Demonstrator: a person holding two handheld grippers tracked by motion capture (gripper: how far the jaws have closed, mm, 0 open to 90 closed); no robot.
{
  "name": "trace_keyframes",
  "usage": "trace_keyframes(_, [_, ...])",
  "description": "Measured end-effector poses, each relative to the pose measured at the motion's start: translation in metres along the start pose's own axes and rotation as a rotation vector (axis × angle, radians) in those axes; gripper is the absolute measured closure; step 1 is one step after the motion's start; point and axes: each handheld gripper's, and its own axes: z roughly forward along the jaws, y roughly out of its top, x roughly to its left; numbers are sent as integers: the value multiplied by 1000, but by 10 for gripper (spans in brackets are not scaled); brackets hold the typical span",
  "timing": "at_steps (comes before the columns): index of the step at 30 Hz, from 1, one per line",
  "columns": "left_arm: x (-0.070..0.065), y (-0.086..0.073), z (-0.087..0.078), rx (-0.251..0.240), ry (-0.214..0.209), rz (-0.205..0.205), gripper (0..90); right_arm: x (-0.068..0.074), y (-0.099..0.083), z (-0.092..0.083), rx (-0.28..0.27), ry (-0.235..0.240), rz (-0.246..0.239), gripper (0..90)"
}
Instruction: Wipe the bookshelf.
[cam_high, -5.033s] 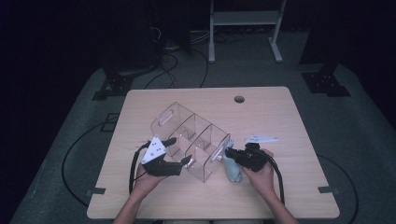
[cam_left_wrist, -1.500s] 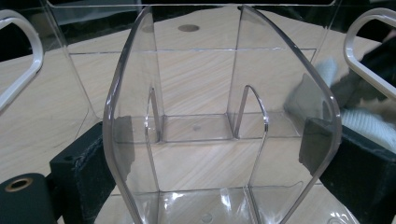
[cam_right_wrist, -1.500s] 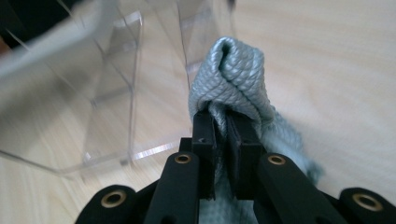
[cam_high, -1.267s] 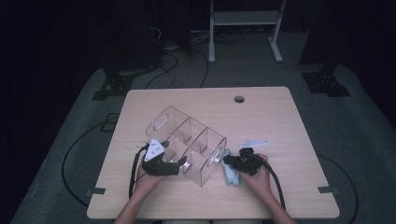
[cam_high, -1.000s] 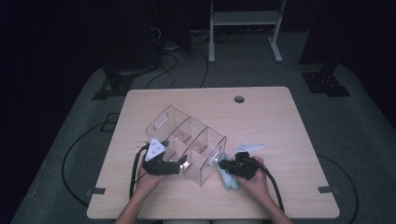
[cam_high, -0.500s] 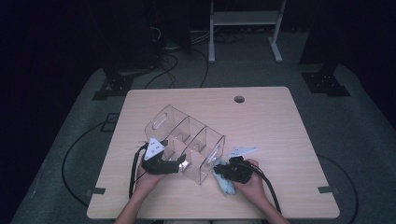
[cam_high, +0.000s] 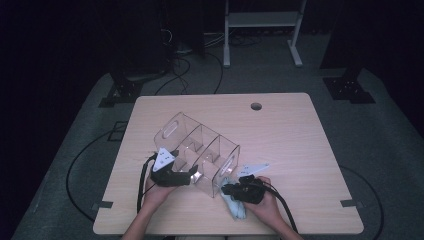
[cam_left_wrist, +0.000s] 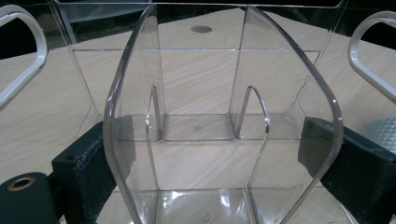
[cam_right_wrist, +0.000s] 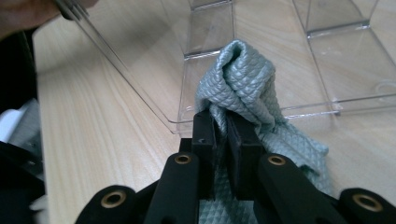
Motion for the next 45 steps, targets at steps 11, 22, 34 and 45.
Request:
trace_keyframes(11, [-1, 0, 2, -5, 40, -11, 68, 0, -2, 8, 3, 2, 18, 818])
trace_keyframes(22, [2, -1, 0, -9, 32, -6, 68, -11, -1, 7, -12, -42, 33, 819])
trace_keyframes(34, [2, -2, -1, -6, 36, -11, 68, 21, 2, 10, 11, 56, -82, 819])
trace_keyframes(45, [1, -1, 0, -5, 37, -9, 67, 31, 25, -25, -138, 42, -113, 820])
